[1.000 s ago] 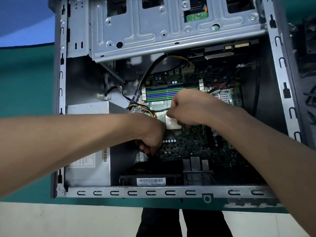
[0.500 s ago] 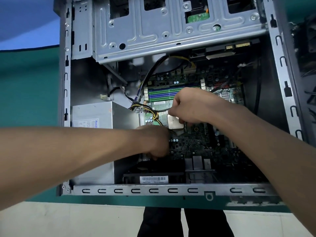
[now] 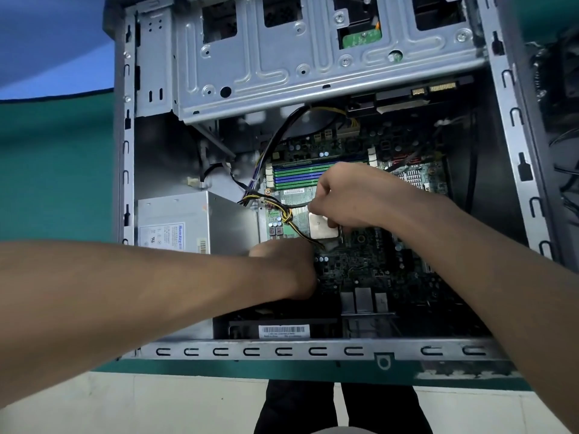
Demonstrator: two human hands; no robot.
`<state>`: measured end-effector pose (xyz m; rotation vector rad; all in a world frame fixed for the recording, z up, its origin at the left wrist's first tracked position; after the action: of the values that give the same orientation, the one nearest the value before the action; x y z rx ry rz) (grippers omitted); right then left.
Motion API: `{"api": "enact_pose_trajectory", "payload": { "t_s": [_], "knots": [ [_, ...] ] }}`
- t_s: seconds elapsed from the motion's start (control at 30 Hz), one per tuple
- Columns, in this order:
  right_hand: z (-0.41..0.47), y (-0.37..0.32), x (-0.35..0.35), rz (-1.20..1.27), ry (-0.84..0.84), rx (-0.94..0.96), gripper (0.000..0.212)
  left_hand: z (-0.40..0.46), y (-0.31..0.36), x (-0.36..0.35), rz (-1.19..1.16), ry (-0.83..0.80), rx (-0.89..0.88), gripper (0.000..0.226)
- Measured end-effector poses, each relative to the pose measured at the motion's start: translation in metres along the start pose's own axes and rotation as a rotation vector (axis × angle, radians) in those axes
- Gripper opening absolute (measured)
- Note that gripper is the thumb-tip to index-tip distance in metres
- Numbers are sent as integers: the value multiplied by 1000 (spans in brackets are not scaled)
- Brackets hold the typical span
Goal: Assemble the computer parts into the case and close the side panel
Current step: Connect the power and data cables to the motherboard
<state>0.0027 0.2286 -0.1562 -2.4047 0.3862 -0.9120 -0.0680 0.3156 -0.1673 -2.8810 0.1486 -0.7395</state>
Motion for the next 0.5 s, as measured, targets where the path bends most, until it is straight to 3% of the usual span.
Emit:
{"api": "enact_pose_trajectory", "payload": {
  "t_s": [0.1,0.37,0.5],
  "knots": [
    [-3,0,2,15,-6,-10,26,1,0,-1,19,-13,-40,19],
    [-2,1,-1,-35,-11,15,18,-4,9,-1,325,-140,-371,25],
    [-1,0,-3,-58,-14,27,16,-2,7,3,403,-94,-434,27]
  ]
}}
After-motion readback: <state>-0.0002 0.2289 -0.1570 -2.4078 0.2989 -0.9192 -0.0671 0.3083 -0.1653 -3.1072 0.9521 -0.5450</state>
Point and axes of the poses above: each hand's wrist, its own z-axis towards the middle knuckle, its own x-axis out of the back of the hand, y = z × x, the point moved 7 cm from there along z, towards the middle knuckle, and after that the axes turned 8 degrees about x, right-handed, at the moved point
